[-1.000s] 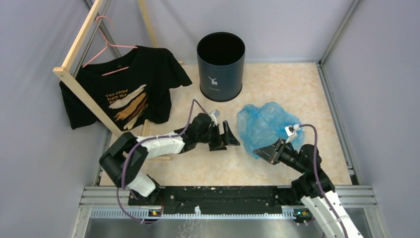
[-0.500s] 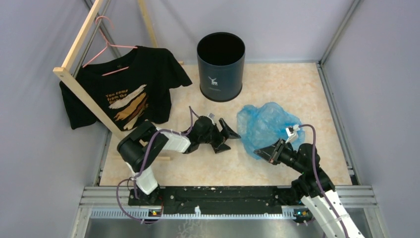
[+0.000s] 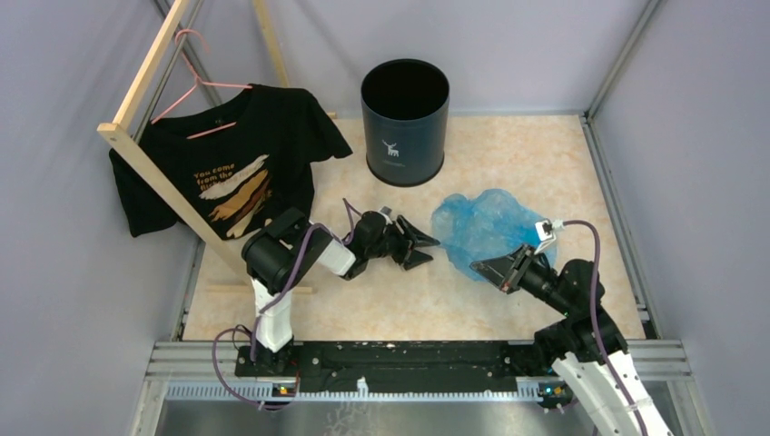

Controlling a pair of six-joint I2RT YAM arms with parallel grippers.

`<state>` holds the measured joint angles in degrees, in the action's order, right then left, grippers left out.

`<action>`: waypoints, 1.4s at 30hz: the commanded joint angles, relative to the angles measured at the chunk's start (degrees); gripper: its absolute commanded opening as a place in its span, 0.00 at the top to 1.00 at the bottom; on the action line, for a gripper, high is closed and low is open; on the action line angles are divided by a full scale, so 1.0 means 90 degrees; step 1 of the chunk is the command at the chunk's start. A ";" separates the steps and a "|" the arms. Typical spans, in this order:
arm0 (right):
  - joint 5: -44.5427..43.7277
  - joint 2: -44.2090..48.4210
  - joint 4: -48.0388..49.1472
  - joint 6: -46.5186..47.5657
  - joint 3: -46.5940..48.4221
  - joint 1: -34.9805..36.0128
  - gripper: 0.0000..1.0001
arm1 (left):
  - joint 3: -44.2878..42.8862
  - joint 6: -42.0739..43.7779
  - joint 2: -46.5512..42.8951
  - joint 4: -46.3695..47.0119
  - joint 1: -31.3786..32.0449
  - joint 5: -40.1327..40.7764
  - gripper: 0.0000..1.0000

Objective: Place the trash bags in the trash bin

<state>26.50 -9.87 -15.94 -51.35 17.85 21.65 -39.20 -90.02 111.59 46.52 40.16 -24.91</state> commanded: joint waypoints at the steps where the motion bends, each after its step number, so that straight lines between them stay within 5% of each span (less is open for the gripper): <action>1: -0.0074 -0.0203 0.0230 0.0180 0.0446 0.0055 1.00 | -0.0118 -0.0444 0.0277 0.0563 0.0059 -0.0085 0.38; 9: -0.0103 -0.0295 0.0203 0.0260 0.0525 0.0055 1.00 | -0.0039 -0.1001 0.0753 0.1831 0.0132 -0.0124 0.37; 13: -0.0124 -0.0297 0.0220 0.0247 0.0495 0.0054 1.00 | -0.0271 -0.1024 0.0916 0.1981 0.0273 -0.0107 0.44; 18: -0.0109 -0.0303 0.0044 0.0277 0.0561 0.0049 1.00 | -0.0247 -0.0825 0.0784 0.2028 0.0251 0.0045 0.65; 20: -0.0078 -0.0253 -0.0093 0.0224 0.0536 0.0049 1.00 | -0.0287 -0.0487 0.0564 0.1894 0.0154 0.0083 0.85; 21: -0.0052 -0.0203 -0.0147 0.0151 0.0511 0.0053 1.00 | -0.0342 -0.0110 0.0355 0.1582 0.0068 0.0070 1.00; 27: 0.0653 -0.0105 -0.0164 -0.0185 0.0162 0.0055 0.97 | -0.1009 0.3957 -0.2696 -0.3168 -0.0111 0.1719 1.00; 32: 0.1795 -0.0919 0.0762 -0.0207 -0.0128 0.0117 0.99 | -0.1203 0.6410 -0.4695 -0.4706 -0.0098 0.1838 1.00; 36: 0.1453 -0.1586 0.1148 0.0053 0.0149 0.0680 0.84 | -0.1703 0.7583 -0.5633 -0.6164 -0.0103 0.1648 1.00; 42: 0.0808 -0.2547 0.1644 0.0287 0.0278 0.1394 0.64 | -0.1780 0.8456 -0.6702 -0.6922 -0.0097 0.0888 1.00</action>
<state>37.23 -29.02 -6.87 -51.33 17.02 31.79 -54.33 -24.08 55.02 -6.17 39.11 -13.43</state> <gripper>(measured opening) 0.312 0.005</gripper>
